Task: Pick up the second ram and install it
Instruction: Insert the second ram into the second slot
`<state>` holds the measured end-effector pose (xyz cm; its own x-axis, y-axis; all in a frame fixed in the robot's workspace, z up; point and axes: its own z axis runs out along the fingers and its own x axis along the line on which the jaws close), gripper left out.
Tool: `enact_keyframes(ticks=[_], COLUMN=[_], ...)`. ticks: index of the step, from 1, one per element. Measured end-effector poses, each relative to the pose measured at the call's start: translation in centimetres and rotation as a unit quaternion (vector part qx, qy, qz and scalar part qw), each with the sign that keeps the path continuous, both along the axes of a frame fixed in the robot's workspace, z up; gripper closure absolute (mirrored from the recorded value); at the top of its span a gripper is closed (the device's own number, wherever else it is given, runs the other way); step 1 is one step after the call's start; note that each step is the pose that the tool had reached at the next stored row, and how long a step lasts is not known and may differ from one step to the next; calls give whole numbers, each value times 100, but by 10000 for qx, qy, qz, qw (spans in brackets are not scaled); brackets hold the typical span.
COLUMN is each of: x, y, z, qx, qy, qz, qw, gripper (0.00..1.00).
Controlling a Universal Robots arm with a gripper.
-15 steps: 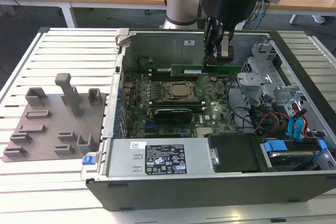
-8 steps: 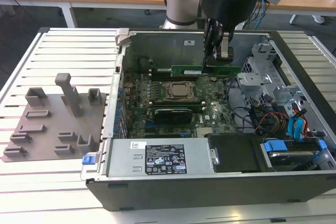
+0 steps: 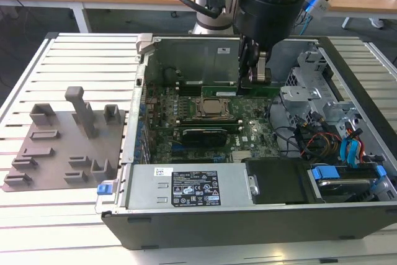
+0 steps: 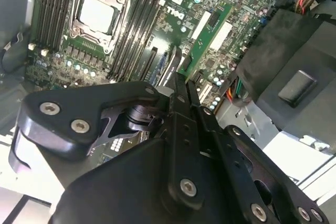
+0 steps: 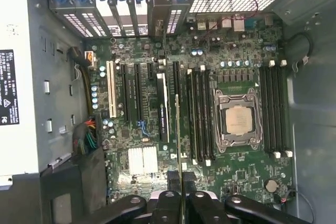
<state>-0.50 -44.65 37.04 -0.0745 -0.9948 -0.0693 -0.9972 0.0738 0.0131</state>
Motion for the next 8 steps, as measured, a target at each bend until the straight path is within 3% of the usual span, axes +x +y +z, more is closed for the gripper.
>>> enact_keyframes(ticks=[1,5,8], x=[0,-2,-3], y=[6,110,141], z=[-39,-94,-139], qx=[-1,0,0], qy=[0,0,0], qz=[0,0,0], qw=[10000,10000,10000], gripper=[87,87,87])
